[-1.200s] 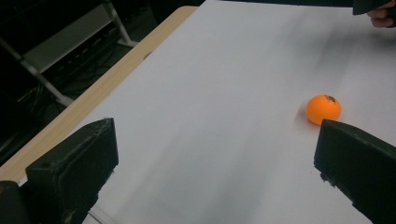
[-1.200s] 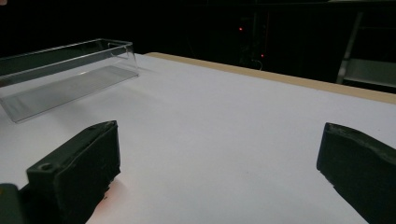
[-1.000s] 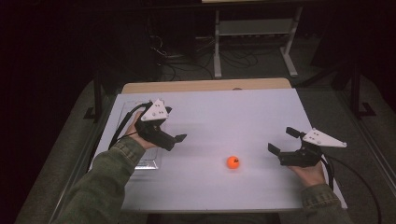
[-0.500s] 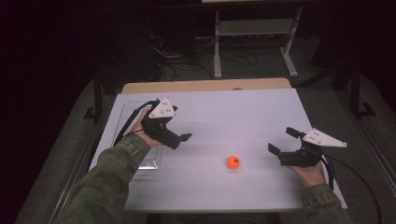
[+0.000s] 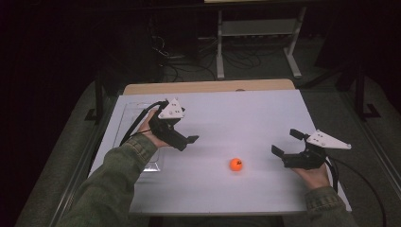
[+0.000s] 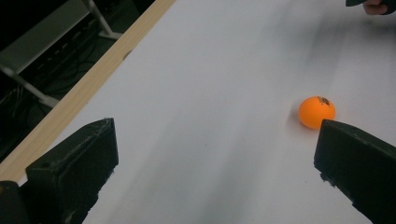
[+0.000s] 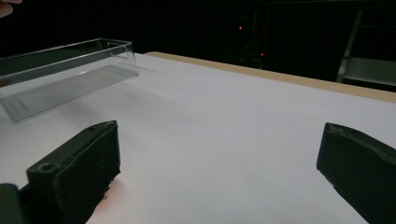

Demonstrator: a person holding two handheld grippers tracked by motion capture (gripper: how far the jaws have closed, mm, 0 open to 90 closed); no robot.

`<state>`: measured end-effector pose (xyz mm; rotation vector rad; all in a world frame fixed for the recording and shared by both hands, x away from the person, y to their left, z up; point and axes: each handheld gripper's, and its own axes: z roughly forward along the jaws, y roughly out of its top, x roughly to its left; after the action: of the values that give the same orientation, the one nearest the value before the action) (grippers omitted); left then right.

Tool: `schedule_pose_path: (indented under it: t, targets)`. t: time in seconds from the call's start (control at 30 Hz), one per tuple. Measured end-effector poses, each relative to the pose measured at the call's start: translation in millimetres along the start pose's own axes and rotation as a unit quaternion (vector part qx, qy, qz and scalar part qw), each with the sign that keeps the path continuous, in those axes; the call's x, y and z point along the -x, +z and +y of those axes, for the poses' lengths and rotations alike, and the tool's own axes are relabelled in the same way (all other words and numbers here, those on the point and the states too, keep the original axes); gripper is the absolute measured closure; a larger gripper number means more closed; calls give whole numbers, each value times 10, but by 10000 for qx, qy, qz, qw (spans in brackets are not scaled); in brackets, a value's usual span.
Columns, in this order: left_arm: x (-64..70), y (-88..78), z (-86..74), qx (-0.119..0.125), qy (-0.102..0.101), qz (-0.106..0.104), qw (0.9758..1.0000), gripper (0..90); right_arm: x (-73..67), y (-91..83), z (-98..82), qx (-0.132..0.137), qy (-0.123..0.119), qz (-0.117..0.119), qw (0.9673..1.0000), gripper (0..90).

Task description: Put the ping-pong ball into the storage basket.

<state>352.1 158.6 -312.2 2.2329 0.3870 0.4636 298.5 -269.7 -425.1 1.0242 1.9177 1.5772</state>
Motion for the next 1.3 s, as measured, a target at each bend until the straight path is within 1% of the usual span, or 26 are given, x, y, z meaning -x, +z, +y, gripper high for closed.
schedule_pose_path:
  t: [0.23, 0.3, 0.5, 0.77, 0.93, 1.1, 1.3]
  targets:
    - [37, 47, 62, -42, 102, -116, 9999, 0, 1, -10, 1, 10, 28, -33, 10000, 0]
    - [56, 60, 78, -78, 157, -137, 9998, 0, 1, -12, 2, 12, 27, -35, 10000, 0]
    - [83, 103, 140, -81, 235, -187, 9995, 0, -2, -7, 1, 6, -5, -38, 10000, 0]
    - [142, 191, 175, -212, 378, -354, 9984, 0, -10, -5, -2, -27, -9, -23, 10000, 0]
    - [163, 239, 190, -247, 411, -427, 9979, 0, -13, -5, -3, -45, -24, -32, 10000, 0]
    - [188, 269, 210, -289, 488, -450, 9974, 0, -18, -4, -3, -50, -42, -38, 10000, 0]
    - [203, 304, 239, -308, 514, -513, 9969, 0, -19, -8, -1, -43, -36, -32, 10000, 0]
